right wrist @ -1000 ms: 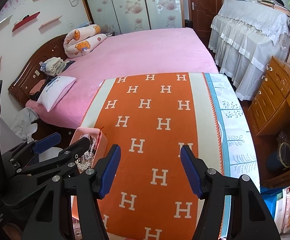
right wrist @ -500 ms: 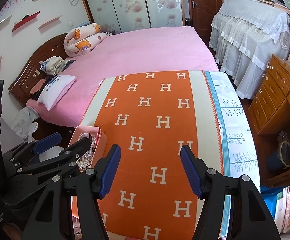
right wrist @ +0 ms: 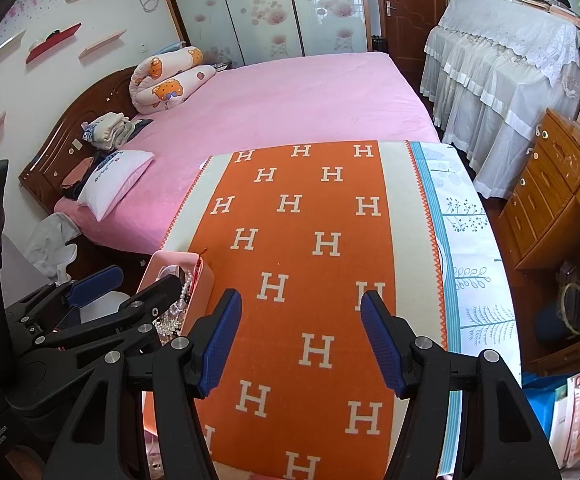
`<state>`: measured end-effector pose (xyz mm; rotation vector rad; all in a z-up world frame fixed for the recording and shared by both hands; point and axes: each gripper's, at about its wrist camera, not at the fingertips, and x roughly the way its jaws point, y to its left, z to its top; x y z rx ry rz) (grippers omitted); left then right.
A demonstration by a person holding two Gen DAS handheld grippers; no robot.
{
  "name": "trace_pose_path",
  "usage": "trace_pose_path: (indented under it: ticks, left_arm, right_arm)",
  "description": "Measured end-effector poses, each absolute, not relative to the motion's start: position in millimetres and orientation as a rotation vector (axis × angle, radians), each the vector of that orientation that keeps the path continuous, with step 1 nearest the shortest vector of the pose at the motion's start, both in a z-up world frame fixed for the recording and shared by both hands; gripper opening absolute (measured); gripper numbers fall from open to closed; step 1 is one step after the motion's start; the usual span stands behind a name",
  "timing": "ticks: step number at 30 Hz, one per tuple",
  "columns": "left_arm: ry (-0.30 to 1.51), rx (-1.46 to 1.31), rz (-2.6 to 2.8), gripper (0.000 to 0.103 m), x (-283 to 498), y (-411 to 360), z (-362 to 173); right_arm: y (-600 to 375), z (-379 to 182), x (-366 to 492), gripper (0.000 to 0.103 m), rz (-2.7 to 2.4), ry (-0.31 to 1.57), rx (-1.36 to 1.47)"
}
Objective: Organize jewelry
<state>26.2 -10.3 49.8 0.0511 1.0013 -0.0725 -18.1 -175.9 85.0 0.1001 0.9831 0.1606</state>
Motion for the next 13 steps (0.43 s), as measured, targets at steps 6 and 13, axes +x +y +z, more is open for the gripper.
trace_pose_path:
  ticks: [6, 13]
  left_arm:
    - [1.000, 0.054, -0.070, 0.062, 26.6, -10.4, 49.6]
    - [1.007, 0.055, -0.066, 0.062, 27.0, -9.0, 49.6]
  right_arm:
    - [-175.1, 84.3, -18.2, 0.063, 0.163, 0.983, 0.102]
    - [-171.0, 78.6, -16.1, 0.063, 0.169, 0.988, 0.105]
